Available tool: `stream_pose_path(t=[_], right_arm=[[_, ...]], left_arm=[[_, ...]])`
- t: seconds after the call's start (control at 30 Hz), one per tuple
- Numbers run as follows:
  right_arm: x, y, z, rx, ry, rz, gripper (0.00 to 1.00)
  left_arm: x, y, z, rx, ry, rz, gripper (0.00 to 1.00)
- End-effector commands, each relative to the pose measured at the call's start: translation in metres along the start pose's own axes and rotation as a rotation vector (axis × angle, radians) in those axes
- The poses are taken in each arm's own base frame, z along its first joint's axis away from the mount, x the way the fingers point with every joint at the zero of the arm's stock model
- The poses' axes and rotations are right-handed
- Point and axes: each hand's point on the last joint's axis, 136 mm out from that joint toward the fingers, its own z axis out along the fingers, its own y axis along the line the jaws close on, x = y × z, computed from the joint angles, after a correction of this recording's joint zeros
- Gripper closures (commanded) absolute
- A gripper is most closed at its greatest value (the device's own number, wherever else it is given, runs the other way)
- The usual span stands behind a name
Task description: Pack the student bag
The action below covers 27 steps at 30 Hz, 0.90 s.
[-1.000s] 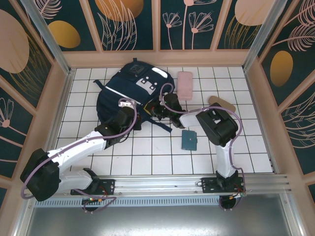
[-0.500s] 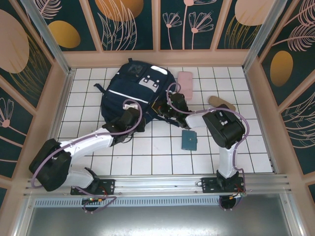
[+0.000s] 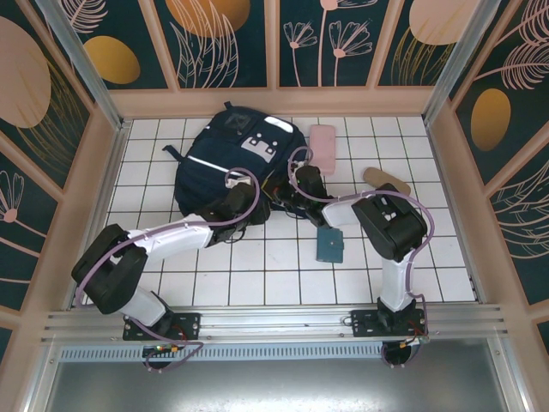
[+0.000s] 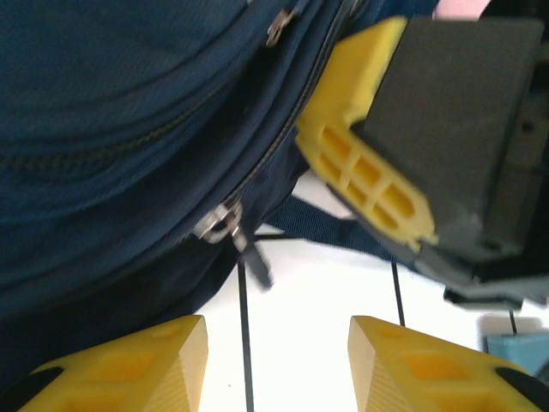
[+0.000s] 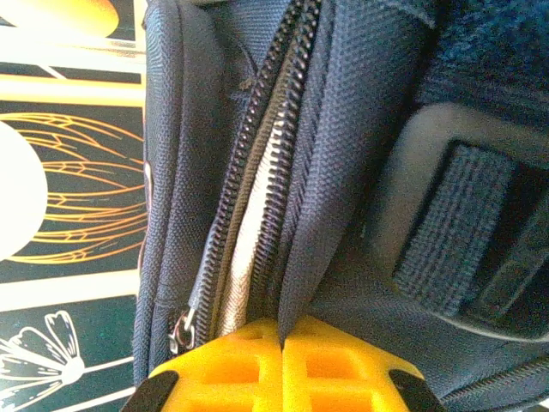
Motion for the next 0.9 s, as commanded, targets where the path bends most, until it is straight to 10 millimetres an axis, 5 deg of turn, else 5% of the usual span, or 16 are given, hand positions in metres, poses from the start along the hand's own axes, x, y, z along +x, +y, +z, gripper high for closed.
stream_pose_path(t=[0.0, 0.47, 0.6, 0.63, 0.87], right_arm=[[0.013, 0.039, -0.007, -0.107, 0.037, -0.058, 1.0], [0.016, 0.052, -0.012, -0.137, 0.041, -0.076, 1.0], [0.019, 0.052, -0.013, -0.133, 0.044, -0.078, 1.0], [0.018, 0.053, -0.014, -0.131, 0.042, -0.082, 1.0], [-0.001, 0.028, -0.026, -0.051, -0.029, -0.059, 1.0]], left_arm=[[-0.012, 0.004, 0.007, -0.069, -0.042, -0.025, 0.54], [-0.018, 0.038, 0.014, -0.286, -0.084, -0.014, 0.69], [-0.027, 0.043, 0.012, -0.33, -0.121, 0.009, 0.87], [-0.033, 0.041, 0.011, -0.34, -0.136, 0.009, 0.99], [-0.044, 0.053, -0.025, -0.391, -0.189, -0.02, 1.0]])
